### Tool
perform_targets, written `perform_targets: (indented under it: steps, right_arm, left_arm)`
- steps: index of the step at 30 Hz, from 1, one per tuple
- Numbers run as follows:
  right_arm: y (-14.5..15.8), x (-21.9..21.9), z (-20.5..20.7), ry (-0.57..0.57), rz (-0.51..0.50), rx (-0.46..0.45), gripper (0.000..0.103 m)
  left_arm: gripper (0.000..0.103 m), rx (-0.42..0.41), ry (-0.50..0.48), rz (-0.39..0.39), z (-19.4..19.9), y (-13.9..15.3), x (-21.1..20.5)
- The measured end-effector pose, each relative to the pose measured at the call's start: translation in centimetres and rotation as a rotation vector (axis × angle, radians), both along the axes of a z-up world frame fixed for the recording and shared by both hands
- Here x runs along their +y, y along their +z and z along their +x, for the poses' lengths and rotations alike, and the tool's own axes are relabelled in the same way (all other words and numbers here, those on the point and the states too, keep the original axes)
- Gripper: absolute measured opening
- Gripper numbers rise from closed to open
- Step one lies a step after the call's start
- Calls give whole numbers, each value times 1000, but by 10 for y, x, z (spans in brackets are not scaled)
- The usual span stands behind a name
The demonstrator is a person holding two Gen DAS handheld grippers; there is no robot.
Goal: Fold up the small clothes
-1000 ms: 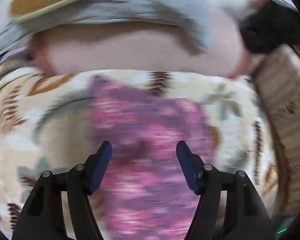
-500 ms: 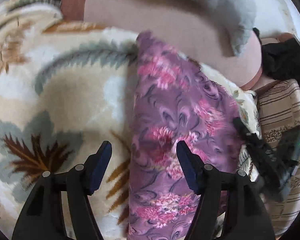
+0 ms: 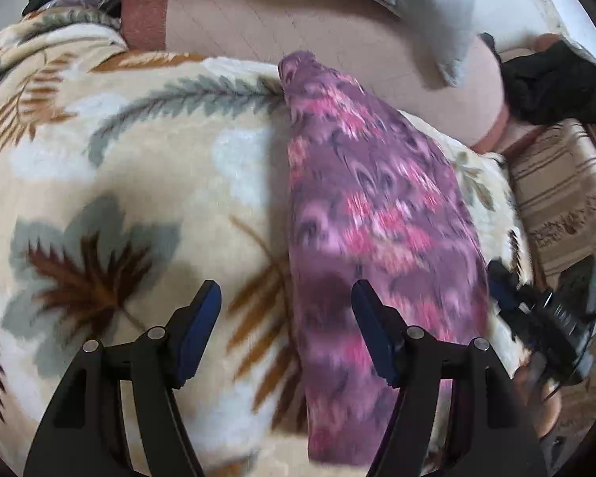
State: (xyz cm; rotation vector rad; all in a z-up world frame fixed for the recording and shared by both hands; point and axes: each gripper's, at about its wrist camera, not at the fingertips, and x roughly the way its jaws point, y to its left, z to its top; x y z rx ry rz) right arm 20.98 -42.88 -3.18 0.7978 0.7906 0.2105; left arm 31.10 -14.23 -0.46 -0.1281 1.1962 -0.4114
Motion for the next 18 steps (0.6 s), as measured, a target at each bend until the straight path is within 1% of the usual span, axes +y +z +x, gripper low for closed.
perform_targets:
  steps: [1,2,3,4,5,6,7,8,9,10,11,12,13,15,16,17,18]
  right_arm:
    - [-3,-2,-8,15,6,9,37]
    - [-8,3,-15,41,0,13,32]
    - [-7,8,-18,70,-8,12,20]
    - [-3,11,-19,100,-33,16,6]
    - [8,11,-23,97,-78,-9,6]
    - [20,10,-25,90,-82,-48,6]
    - [29,9,-31,76,-90,-84,6]
    - [34,6,-34,49,-115,-93,6]
    - [32,6,-29,45,-135,-62,6]
    - [20,7,-23,48,-186,19,6]
    - [11,10,-20,50,-234,84,8]
    - [4,13,-16,65,-264,132,9]
    - [7,13,-19,59,-256,121,15]
    - [29,13,-36,9,-232,30,17]
    - [38,12,-45,-7,-217,-29,20]
    - [46,12,-54,-21,-199,-90,23]
    - [49,15,-62,-18,-171,-142,24]
  left_arm:
    - [68,7,-3,-10,-6,-2,1]
    - [68,15,-9,-14,-11,-4,-2]
    - [68,20,-15,-8,-15,-7,-4]
    - [68,23,-25,3,-19,-9,-6]
    - [68,15,-34,34,-24,-11,-10]
    - [68,0,-38,68,-27,-12,-12]
    - [68,-17,-46,122,-30,-14,-15]
    - [69,-20,-52,145,-33,-16,-16]
    - [71,-13,-56,150,-34,-19,-16]
    - [75,-3,-59,162,-34,-22,-16]
    - [75,11,-56,185,-35,-27,-15]
    - [75,22,-54,181,-35,-27,-13]
    - [75,34,-43,158,-37,-24,-8]
    - [74,25,-23,104,-43,-13,0]
    - [74,12,-16,70,-47,-6,3]
    - [74,9,-13,56,-50,-3,4]
    - [74,11,-16,42,-53,-2,2]
